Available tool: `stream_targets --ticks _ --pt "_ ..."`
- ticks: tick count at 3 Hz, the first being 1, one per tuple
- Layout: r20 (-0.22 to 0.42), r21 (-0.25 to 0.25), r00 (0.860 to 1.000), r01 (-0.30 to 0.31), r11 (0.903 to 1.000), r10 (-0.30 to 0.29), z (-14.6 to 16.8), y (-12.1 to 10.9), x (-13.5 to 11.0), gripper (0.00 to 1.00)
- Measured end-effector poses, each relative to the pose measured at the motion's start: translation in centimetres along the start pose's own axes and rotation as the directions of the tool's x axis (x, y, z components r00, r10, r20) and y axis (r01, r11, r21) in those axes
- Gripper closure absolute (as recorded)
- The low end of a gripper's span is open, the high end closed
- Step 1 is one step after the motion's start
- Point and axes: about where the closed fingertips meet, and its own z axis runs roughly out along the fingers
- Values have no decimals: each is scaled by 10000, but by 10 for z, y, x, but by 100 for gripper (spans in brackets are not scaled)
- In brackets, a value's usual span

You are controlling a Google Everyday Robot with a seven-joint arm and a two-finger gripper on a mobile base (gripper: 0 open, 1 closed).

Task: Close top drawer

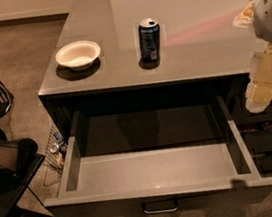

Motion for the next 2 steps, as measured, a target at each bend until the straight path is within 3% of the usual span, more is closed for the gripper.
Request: stream_targets --ticks 1,2 --pt "-72 151 10000 16 9999 -15 -3 -4 -4 0" --pt "100 139 9997 -211 9997 209 -3 13 5 0"
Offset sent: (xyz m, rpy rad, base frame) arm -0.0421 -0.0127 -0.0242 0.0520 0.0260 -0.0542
